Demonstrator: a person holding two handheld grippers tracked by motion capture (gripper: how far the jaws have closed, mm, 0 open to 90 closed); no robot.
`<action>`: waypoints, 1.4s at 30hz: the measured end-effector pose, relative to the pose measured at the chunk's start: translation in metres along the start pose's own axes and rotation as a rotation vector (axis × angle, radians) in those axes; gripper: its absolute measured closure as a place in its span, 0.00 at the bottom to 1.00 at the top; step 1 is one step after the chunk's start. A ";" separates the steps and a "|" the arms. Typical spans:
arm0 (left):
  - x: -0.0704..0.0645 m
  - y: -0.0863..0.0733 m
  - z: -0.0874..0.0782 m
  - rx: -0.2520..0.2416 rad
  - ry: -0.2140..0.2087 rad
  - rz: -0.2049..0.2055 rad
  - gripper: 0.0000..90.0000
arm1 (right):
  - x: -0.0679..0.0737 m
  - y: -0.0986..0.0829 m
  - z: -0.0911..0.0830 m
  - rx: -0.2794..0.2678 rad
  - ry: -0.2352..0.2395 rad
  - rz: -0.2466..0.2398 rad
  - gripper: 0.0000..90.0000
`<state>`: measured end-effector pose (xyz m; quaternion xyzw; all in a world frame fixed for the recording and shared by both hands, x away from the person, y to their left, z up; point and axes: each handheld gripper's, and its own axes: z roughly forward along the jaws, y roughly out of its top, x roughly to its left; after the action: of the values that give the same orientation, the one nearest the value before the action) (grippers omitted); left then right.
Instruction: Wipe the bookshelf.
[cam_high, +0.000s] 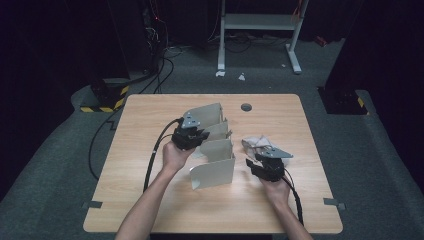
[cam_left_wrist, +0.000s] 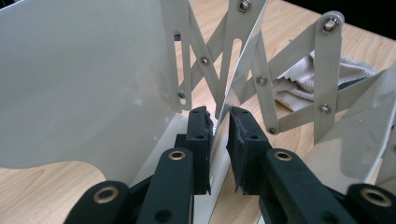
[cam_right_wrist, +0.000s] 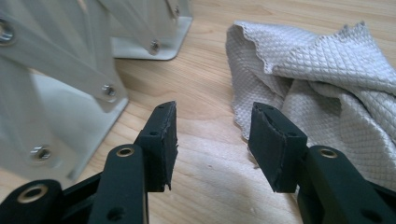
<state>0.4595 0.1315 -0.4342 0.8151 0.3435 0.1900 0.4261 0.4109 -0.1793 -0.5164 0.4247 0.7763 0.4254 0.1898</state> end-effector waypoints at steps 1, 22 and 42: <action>0.000 0.001 0.000 0.002 0.000 -0.001 0.87 | 0.001 0.001 -0.001 0.003 0.006 -0.005 0.57; 0.002 0.008 0.004 0.021 0.009 -0.004 0.95 | -0.003 -0.010 -0.002 0.072 -0.017 0.001 0.56; 0.005 0.010 0.007 0.019 0.044 -0.066 0.99 | -0.001 -0.007 -0.005 0.065 -0.018 -0.017 0.55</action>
<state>0.4708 0.1269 -0.4303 0.8030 0.3812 0.1905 0.4166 0.4050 -0.1847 -0.5195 0.4280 0.7914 0.3947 0.1865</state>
